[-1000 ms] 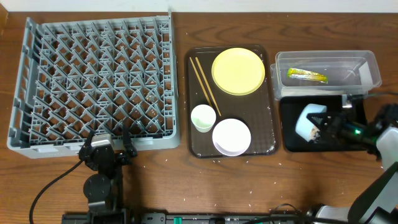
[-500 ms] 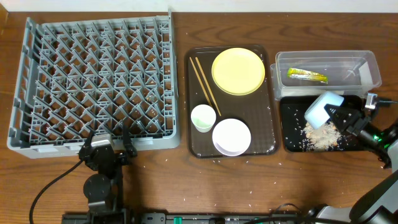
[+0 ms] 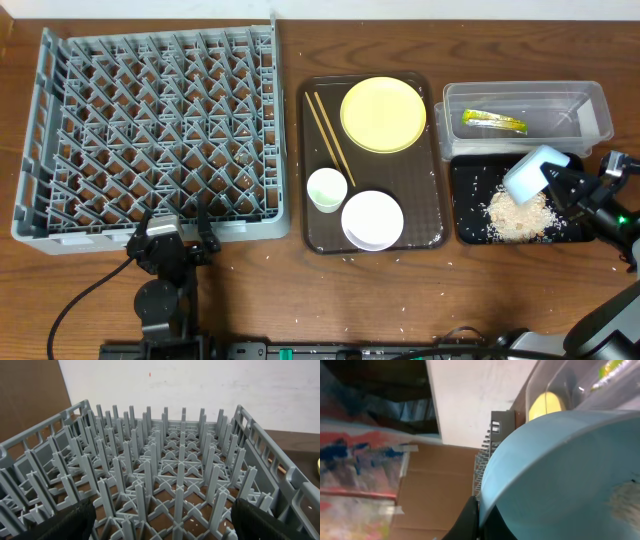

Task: Sort waste into correct bins and load items into the dishwasher
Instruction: 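Move the blue bowl over the black tray and tip out the rice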

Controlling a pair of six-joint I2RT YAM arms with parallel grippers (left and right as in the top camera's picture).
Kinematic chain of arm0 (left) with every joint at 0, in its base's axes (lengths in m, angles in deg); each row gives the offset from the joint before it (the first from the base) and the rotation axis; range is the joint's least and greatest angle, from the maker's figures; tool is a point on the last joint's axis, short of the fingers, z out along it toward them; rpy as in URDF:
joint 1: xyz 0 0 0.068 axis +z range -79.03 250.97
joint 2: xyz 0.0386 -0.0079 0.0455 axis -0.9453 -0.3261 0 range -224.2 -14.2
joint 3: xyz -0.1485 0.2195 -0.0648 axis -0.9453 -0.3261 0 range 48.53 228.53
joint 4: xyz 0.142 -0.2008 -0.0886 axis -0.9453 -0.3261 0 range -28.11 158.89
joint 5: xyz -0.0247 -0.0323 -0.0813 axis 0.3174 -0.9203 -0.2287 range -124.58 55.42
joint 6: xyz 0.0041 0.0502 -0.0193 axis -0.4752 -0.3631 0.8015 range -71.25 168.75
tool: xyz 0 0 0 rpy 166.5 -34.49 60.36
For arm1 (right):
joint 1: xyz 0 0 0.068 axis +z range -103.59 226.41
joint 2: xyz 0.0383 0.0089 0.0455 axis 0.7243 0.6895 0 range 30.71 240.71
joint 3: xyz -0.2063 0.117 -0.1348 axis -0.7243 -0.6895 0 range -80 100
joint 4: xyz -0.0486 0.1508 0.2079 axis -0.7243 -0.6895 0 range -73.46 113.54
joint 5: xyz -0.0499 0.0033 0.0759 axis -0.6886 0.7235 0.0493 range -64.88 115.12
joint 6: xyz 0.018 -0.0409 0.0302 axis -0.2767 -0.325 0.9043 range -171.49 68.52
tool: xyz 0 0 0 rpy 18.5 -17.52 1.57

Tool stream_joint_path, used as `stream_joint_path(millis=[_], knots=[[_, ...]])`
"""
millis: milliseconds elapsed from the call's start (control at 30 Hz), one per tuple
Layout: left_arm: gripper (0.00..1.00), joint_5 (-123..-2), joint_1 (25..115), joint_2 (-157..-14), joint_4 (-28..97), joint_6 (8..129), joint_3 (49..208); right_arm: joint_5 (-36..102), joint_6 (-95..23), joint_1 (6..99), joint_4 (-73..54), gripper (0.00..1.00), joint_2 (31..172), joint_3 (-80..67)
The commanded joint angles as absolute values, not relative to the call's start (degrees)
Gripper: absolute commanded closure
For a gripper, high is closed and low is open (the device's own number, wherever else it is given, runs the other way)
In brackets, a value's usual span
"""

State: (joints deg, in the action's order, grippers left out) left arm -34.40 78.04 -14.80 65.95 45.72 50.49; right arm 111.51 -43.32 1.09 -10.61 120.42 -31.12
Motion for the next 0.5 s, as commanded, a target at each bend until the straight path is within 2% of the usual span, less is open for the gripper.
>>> stream_joint_path(millis=[0,233,333,467], knots=[[0.12,-33.70,78.35,-14.45,64.79,45.33,48.76,109.32,-35.89,0.46,-10.05,0.99,119.33,-31.25],[0.12,-33.70,78.35,-14.43,64.79,45.33,48.76,110.90,-34.23,0.46,-10.86,0.99,119.33,-31.25],[0.12,-33.70,78.35,-14.45,64.79,45.33,48.76,105.15,-30.29,0.26,-8.98,0.99,119.33,-31.25],[0.12,-33.70,78.35,-14.43,64.79,45.33,48.76,109.67,-29.70,0.35,-5.48,0.99,119.33,-31.25]])
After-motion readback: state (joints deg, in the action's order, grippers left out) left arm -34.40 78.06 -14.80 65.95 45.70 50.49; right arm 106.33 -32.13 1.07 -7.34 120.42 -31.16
